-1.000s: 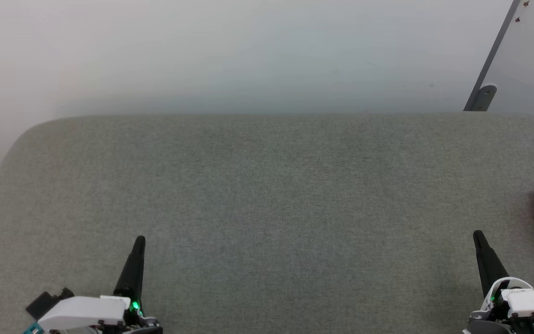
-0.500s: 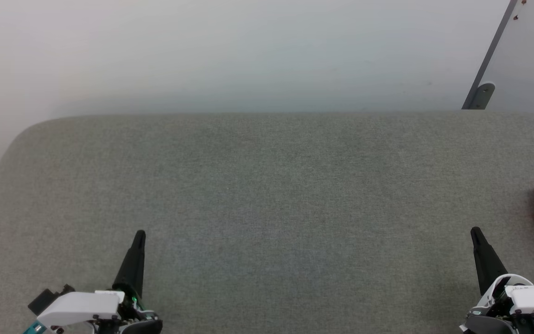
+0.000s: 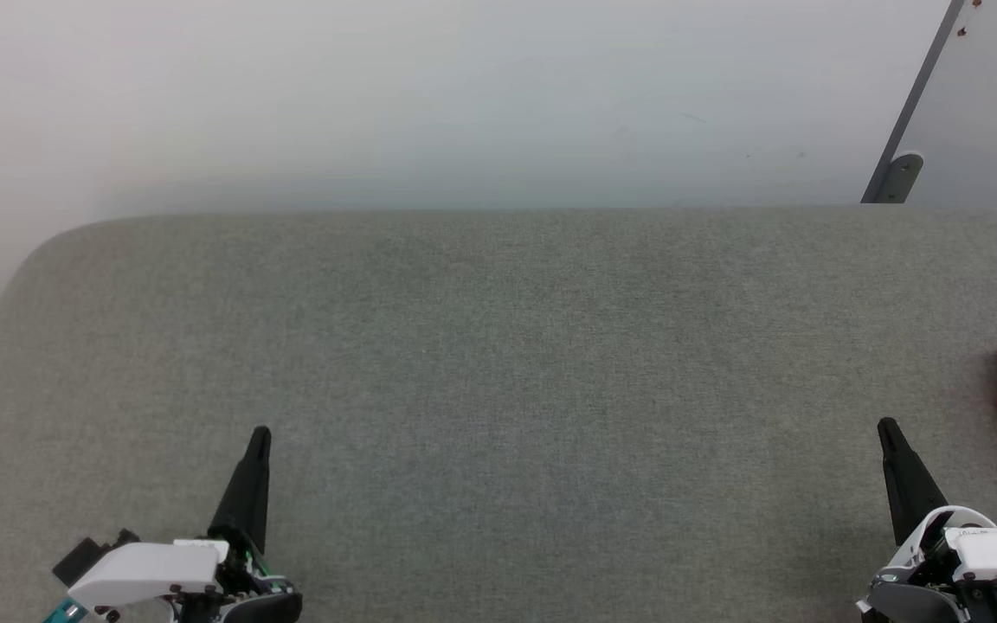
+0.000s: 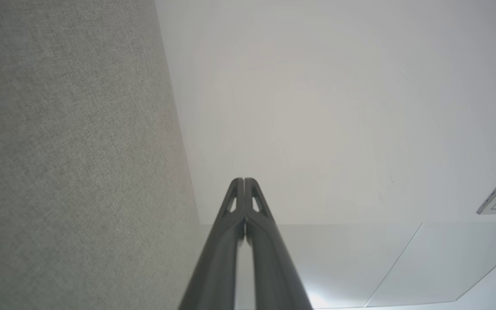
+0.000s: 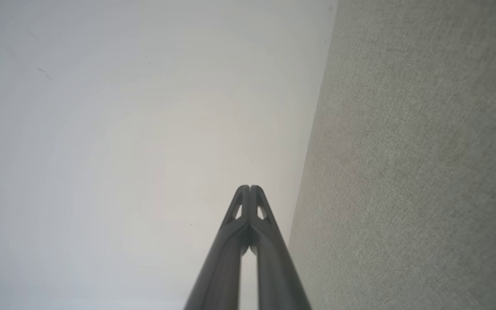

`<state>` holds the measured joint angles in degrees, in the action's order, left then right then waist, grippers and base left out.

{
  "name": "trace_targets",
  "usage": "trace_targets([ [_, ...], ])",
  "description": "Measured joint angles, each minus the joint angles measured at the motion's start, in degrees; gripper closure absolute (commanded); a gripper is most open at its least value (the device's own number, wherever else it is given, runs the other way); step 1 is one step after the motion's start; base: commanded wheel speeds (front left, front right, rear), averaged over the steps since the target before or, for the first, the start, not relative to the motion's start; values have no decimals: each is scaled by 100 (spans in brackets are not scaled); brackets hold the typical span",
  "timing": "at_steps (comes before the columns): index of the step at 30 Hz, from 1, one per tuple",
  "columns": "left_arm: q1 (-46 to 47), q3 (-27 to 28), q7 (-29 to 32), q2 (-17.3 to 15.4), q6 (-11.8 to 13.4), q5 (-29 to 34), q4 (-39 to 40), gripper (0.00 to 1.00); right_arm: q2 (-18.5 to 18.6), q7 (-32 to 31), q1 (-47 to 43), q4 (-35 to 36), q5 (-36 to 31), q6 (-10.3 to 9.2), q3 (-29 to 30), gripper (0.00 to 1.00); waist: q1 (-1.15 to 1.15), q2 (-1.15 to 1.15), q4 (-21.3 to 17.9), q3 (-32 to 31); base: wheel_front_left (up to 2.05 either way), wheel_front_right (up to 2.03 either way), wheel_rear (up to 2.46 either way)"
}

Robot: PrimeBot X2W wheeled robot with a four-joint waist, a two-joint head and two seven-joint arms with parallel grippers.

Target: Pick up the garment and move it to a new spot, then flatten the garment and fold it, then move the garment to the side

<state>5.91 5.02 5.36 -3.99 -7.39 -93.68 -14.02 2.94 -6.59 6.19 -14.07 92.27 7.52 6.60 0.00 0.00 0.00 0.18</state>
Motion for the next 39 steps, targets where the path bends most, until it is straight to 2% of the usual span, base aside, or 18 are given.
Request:
trace_targets([
  [39,1,58,51,43,0,40,-2,100,0,1,0,0,0,0,0,100,0,0,0,0,0,0,0],
])
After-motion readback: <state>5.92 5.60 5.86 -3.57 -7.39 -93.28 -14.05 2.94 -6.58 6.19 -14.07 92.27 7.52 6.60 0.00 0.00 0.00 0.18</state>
